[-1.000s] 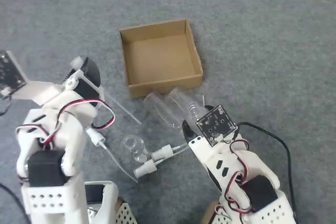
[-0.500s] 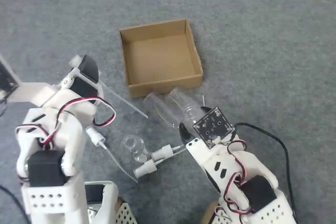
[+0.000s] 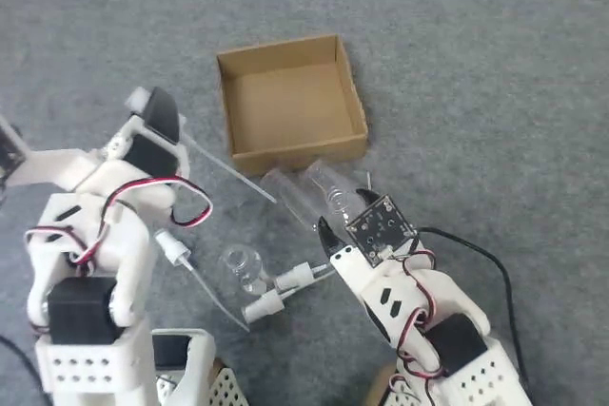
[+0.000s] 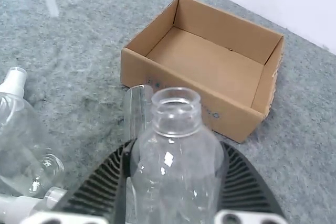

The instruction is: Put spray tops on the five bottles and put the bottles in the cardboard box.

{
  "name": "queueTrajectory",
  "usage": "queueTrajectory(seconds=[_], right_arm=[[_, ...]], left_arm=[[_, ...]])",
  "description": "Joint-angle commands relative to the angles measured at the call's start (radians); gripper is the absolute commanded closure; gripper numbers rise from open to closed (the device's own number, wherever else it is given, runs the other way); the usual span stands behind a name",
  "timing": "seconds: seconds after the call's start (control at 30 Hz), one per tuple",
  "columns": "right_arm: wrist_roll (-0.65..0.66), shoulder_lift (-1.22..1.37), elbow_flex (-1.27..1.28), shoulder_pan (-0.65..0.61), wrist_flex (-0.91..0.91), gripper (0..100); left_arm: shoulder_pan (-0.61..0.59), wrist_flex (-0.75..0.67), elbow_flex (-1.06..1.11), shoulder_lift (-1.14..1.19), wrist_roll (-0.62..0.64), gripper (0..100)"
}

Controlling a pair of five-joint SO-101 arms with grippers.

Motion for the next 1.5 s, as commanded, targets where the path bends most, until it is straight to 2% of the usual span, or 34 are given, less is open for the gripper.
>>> queueTrajectory(seconds=[0.0,0.2,0.47,0.97,1.1,1.47], right_arm=[[0.005,-0.019,-0.014,-0.008,-0.025,88.0],[0.005,-0.019,-0.014,-0.018,-0.025,88.0],[0.012,-0.019,-0.012,-0.068,-0.015,88.0],[0.017,-0.019,0.037,-0.074,-0.081,88.0],[0.097,-0.019,0.040,-0.079,-0.081,88.0],[0.155,-0.019,0.089,-0.136,-0.131,88.0]], left_arm=[[0.069,0.006,-0.044,-0.032,0.043,99],[0.074,0.005,0.008,-0.178,0.049,99],[0.074,-0.121,0.199,-0.325,0.051,99],[0.074,-0.120,0.334,-0.470,0.051,99],[0.074,-0.123,0.367,-0.526,0.051,99],[0.074,-0.123,0.449,-0.664,0.046,99]])
